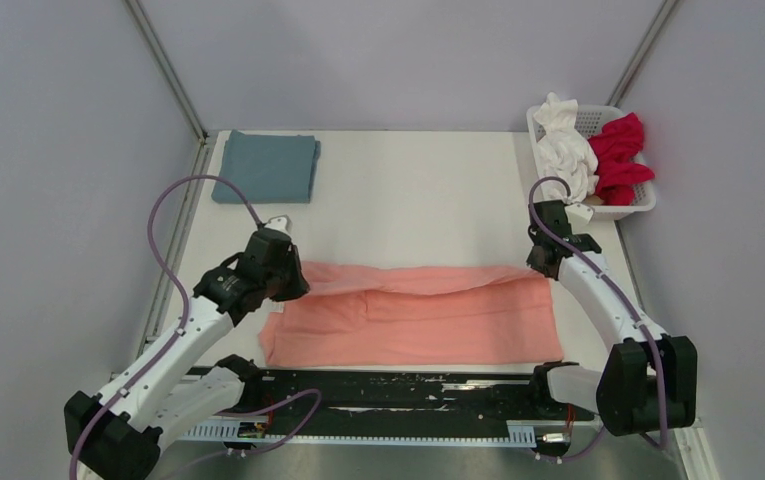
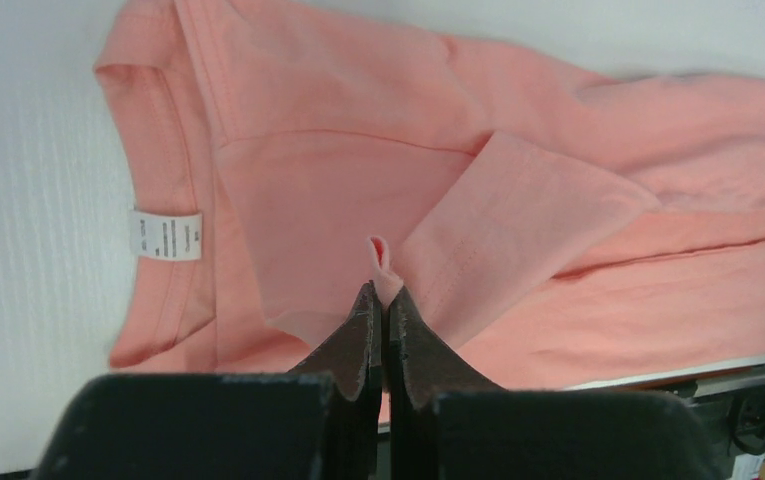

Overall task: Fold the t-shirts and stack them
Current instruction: Fold the other side of the tshirt into a rectangle

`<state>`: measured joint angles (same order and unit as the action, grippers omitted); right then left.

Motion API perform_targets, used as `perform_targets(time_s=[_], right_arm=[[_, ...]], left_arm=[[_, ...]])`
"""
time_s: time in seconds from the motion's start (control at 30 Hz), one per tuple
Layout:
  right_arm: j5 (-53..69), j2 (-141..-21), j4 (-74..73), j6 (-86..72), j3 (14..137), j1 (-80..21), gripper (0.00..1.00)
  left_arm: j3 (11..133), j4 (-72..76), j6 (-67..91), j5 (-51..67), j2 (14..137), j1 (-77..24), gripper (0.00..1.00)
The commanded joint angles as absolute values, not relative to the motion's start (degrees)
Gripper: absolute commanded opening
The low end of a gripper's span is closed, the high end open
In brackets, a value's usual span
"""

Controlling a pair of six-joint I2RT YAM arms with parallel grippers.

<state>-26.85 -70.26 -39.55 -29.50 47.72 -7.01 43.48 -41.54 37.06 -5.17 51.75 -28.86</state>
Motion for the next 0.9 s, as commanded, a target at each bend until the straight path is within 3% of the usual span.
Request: perform_targets(time_s=[0.0, 0.6, 0.67, 0.73, 0.8, 0.83, 0.87], right_arm=[[-29.3, -68.1, -42.5, -31.7, 47.8, -7.3, 0.00], [-26.9, -68.4, -48.4, -35.1, 44.9, -7.3, 0.06], [-27.7, -68.0, -51.2, -37.6, 44.3, -7.3, 0.13], [-27.2, -66.6, -53.0, -39.0, 43.2, -7.3, 0.28], [-26.8, -64.6, -55.5, -40.5, 42.6, -7.3, 0.48], [-27.3, -62.7, -56.6, -41.8, 42.4, -7.5, 0.59], [-27.3, -60.7, -57.0, -42.2, 42.6, -7.6, 0.62]], left_arm=[[42.6, -45.3, 41.6, -7.0, 48.6, -29.0, 0.00], [35.3, -51.5, 51.0, -4.1, 47.0, -29.1, 0.00], [34.4, -52.9, 52.4, -2.9, 46.7, -29.1, 0.06], [33.2, -54.5, 53.8, -1.2, 45.7, -29.3, 0.17], [31.8, -56.8, 55.0, 2.6, 44.4, -29.5, 0.32], [31.4, -57.8, 55.2, 5.7, 43.1, -30.0, 0.35], [31.4, -59.6, 55.3, 6.8, 42.1, -30.5, 0.45]])
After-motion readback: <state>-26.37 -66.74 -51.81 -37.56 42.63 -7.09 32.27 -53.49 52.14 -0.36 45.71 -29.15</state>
